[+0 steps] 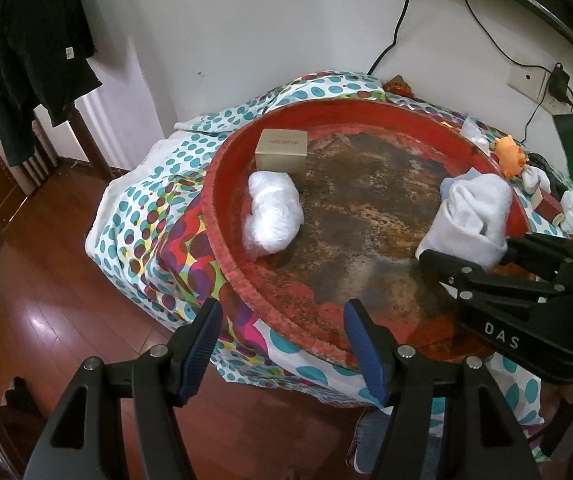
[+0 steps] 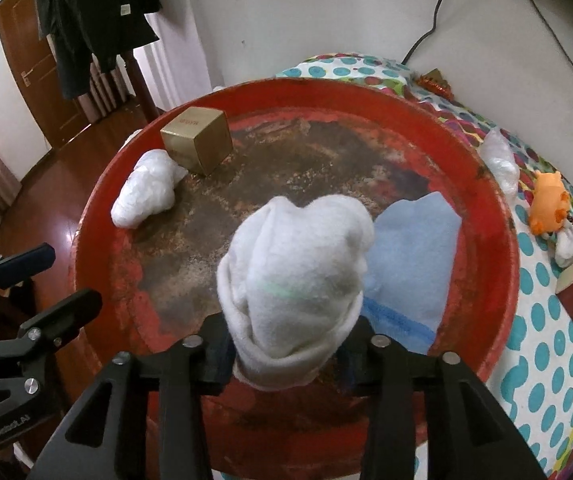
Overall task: Organize objects
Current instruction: 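Carry the rolled white sock toward the red tray with the right tool, then move the right tool to the second white sock on the bed and grasp it, then move the left tool to the clear plastic bag and grasp it, then carry the clear plastic bag into the red tray and open the left tool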
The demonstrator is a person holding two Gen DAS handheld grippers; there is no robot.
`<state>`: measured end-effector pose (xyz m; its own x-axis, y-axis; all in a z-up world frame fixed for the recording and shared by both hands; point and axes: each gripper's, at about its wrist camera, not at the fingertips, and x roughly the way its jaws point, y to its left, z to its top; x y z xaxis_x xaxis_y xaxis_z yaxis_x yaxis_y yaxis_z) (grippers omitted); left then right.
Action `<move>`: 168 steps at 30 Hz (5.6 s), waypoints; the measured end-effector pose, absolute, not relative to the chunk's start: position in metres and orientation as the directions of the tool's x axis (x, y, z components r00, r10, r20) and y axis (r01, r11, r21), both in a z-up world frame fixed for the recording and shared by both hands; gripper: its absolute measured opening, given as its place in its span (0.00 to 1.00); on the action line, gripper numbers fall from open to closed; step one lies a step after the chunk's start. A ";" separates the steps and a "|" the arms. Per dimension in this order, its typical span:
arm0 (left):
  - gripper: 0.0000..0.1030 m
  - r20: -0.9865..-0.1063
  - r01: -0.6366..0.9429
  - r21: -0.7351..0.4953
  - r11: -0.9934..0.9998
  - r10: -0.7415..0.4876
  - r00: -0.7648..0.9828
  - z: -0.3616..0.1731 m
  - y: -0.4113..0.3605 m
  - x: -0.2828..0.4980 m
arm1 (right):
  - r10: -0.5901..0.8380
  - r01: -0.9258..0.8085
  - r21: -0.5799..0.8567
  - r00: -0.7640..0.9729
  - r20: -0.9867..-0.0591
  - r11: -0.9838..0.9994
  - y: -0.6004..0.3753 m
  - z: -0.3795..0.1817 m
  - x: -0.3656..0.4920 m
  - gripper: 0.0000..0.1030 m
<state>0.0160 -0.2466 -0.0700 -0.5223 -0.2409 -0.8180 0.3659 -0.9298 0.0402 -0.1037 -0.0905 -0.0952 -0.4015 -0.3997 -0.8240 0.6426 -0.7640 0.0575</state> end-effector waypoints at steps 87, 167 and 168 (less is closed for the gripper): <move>0.63 -0.829 0.052 0.075 -0.996 -0.092 -0.551 -0.031 -0.116 -0.077 | -0.092 0.105 0.032 -0.641 -0.762 -0.994 0.197 -0.122 -0.238 0.46; 0.37 -0.901 0.003 -0.033 -0.999 0.029 -0.433 -0.071 -0.085 -0.303 | -0.122 0.107 0.070 -0.624 -0.772 -0.992 0.204 -0.123 -0.240 0.47; 0.37 -0.900 0.001 -0.034 -0.999 0.030 -0.434 -0.068 -0.087 -0.300 | -0.121 0.107 0.069 -0.624 -0.772 -0.992 0.204 -0.123 -0.240 0.47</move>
<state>-0.3002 -0.0870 -0.0682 -0.4344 0.0305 -0.9002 0.0012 -0.9994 -0.0344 -0.2398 0.2039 -0.1229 -0.6240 -0.1209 -0.7720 0.1066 -0.9919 0.0692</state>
